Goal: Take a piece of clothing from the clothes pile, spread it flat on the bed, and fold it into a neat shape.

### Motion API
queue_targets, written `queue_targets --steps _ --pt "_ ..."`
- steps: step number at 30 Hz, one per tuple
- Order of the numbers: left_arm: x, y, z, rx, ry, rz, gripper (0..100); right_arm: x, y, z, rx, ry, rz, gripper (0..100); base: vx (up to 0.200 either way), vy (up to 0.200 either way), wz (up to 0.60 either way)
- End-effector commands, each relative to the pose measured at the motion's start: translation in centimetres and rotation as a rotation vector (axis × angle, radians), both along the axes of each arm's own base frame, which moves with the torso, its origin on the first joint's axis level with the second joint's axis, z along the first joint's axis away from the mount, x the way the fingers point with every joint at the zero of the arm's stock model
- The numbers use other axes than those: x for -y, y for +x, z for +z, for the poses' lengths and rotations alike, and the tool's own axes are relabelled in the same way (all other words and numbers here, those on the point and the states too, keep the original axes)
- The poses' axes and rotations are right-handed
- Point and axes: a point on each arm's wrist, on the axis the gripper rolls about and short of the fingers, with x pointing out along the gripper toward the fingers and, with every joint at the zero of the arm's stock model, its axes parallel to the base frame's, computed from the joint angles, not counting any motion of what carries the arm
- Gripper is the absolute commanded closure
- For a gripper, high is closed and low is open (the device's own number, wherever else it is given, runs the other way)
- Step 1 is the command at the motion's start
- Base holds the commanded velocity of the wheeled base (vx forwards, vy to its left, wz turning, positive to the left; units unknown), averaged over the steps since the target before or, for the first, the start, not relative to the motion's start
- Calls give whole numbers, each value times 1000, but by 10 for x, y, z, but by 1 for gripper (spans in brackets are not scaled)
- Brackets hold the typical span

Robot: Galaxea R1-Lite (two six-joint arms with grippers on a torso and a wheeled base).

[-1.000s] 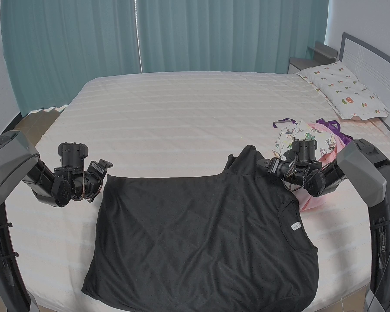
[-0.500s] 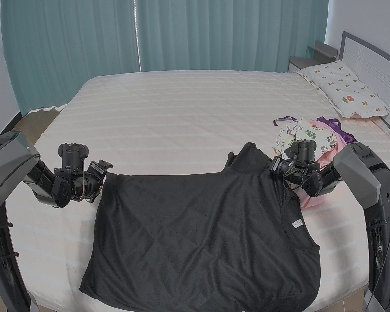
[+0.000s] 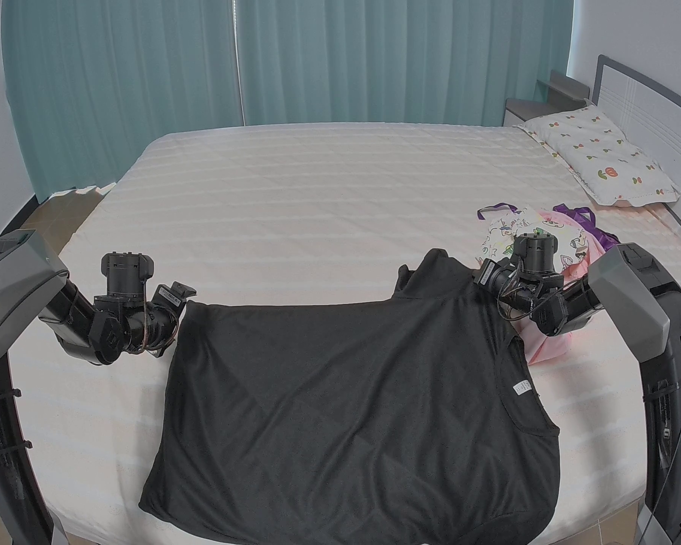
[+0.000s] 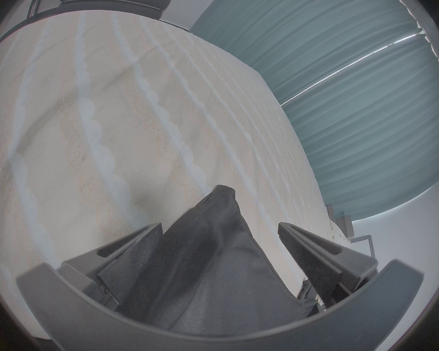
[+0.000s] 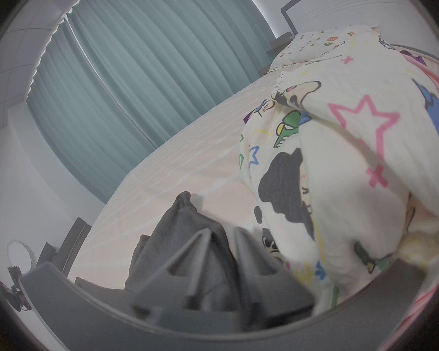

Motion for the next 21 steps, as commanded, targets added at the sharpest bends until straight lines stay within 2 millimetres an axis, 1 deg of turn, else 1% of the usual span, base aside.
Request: queue_targets --steps 1,6,8,9,10,15,18,21 --pt "0 -1 1 1 0 2 0 1 -1 1 7 1 -2 0 0 0 0" --pt "0 -4 4 3 1 -4 0 0 -6 16 17 -12 -16 0 0 0 0" --pt "0 -6 6 6 -1 -7 0 1 -9 18 12 -17 -22 0 0 0 0" --pt "1 -12 12 13 -13 -30 0 0 -18 28 11 -19 -24 0 0 0 0" --pt "1 -14 14 16 -16 -35 0 0 -20 30 9 -21 -22 0 0 0 0" --pt "1 -36 36 63 -46 -86 0 5 -66 47 -51 -42 -13 0 0 0 0" --pt "2 -47 45 90 -46 -90 0 9 -91 45 -94 -95 3 0 0 0 0" --pt "6 -56 48 90 -46 -103 0 15 -123 42 -120 -184 37 0 0 0 0"
